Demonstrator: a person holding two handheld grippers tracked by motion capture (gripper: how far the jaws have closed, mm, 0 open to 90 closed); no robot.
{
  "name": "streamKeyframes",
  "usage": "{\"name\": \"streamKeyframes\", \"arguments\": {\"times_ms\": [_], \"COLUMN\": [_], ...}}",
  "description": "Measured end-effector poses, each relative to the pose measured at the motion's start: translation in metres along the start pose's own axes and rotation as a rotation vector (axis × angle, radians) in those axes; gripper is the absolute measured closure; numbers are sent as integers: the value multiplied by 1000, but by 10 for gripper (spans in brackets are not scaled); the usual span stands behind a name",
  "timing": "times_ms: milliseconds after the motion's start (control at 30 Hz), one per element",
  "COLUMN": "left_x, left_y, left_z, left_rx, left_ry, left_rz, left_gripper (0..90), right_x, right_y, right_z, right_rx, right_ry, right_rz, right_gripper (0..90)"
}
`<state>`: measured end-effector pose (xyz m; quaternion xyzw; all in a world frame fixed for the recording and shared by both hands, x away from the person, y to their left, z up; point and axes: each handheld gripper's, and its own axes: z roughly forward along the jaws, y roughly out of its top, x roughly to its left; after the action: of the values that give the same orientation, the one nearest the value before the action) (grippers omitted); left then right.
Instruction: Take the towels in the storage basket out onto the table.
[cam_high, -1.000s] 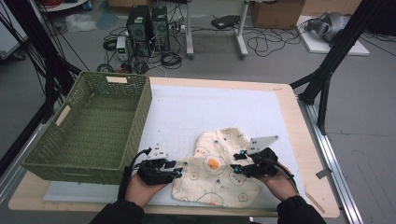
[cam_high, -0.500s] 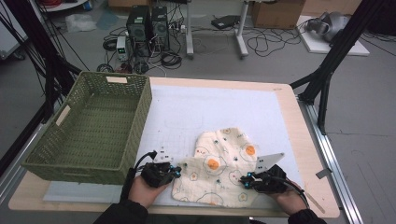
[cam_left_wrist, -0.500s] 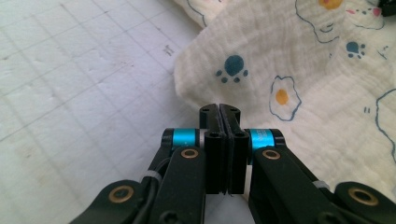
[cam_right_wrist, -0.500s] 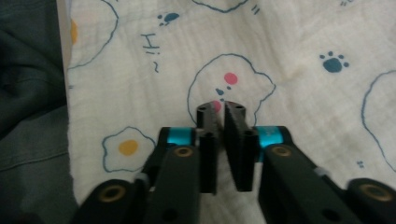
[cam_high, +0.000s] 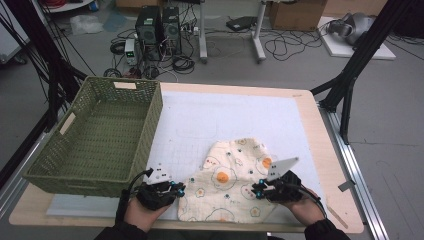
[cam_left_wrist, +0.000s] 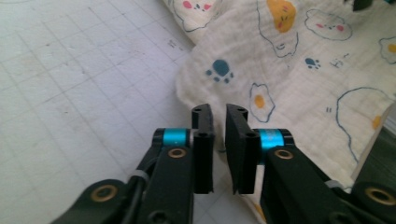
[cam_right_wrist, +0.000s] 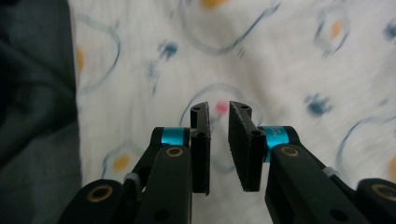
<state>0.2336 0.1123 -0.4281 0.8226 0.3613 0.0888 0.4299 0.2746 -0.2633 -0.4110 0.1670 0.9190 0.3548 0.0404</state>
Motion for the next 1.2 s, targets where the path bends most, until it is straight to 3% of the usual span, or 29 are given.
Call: {"name": "streamKeyframes", "arguments": {"times_ms": [167, 367, 500, 700, 767, 833, 933, 1100, 1200], "left_x": [2, 6, 7, 6, 6, 7, 6, 6, 6], "left_y": [0, -2, -2, -3, -3, -3, -3, -3, -2], "left_z": [1, 3, 5, 8, 8, 7, 7, 4, 4], "left_rx": [-20, -45, -46, -43, -46, -42, -52, -75, -85], "left_ry": [-8, -6, -2, -8, -9, -8, -10, -14, -18], "left_rz": [9, 2, 8, 9, 8, 12, 10, 0, -4], "left_gripper": [745, 709, 710, 710, 712, 714, 715, 714, 706], "right_x": [-22, -44, -52, -55, -56, -54, -52, -46, -42], "right_y": [47, 95, 106, 102, 100, 99, 100, 98, 88], "right_z": [12, 49, 77, 105, 104, 104, 98, 67, 54], "right_rx": [-40, -15, 46, 161, 142, 143, 146, 65, 66], "right_ry": [-36, -62, -62, -50, -29, -20, -38, -63, -77], "right_rz": [9, -8, -13, -21, -13, -14, -43, -51, -47], "right_gripper": [708, 620, 617, 734, 833, 879, 885, 884, 884]}}
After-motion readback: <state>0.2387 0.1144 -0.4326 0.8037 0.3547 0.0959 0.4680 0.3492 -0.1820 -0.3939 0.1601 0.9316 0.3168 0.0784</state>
